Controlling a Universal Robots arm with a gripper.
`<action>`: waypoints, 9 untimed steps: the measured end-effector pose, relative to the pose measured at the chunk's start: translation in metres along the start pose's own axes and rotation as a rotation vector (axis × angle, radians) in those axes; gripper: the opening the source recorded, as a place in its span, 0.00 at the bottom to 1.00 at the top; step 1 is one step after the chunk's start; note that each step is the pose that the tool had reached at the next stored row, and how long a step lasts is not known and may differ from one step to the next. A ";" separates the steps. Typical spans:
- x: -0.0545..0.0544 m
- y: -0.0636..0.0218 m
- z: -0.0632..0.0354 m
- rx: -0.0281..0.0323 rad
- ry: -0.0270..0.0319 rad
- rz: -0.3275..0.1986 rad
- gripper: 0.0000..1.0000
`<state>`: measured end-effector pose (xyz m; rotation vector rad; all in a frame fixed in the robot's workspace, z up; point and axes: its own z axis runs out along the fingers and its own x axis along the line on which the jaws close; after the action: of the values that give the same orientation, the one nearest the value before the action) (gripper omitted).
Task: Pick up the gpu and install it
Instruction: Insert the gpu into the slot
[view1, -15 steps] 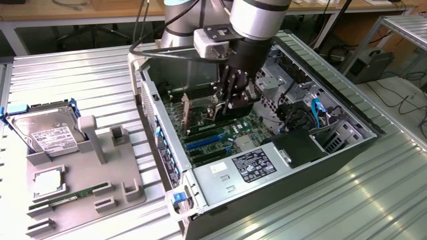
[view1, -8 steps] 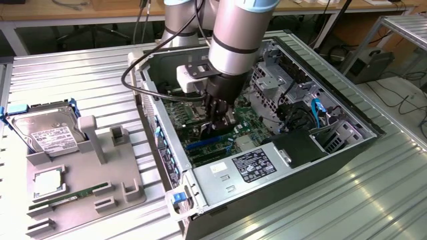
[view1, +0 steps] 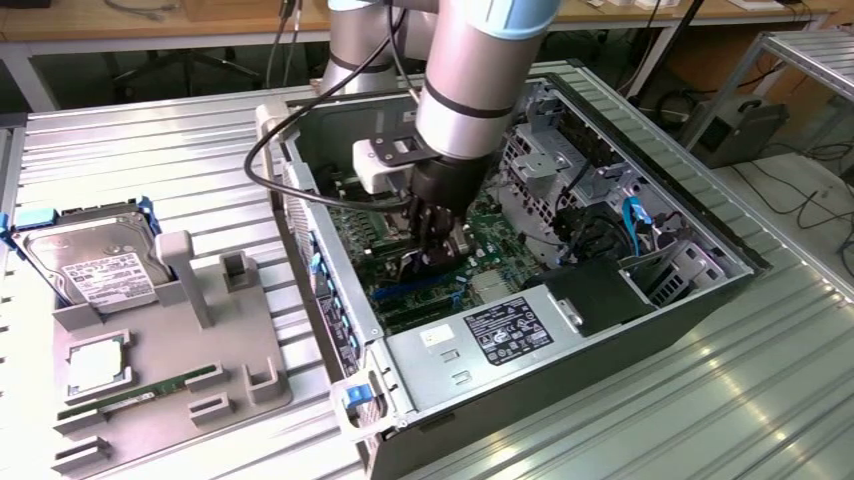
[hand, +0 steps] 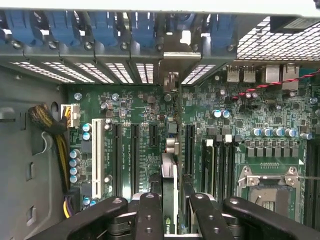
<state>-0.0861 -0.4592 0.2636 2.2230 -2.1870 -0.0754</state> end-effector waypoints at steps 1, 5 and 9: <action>0.000 0.0000 0.0011 -0.0043 0.0001 0.000 0.26; 0.000 -0.0002 0.0056 -0.0205 0.0000 0.000 0.26; 0.000 -0.0005 0.0100 -0.0289 -0.0002 0.001 0.26</action>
<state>-0.0861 -0.4589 0.2536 2.2074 -2.1723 -0.1065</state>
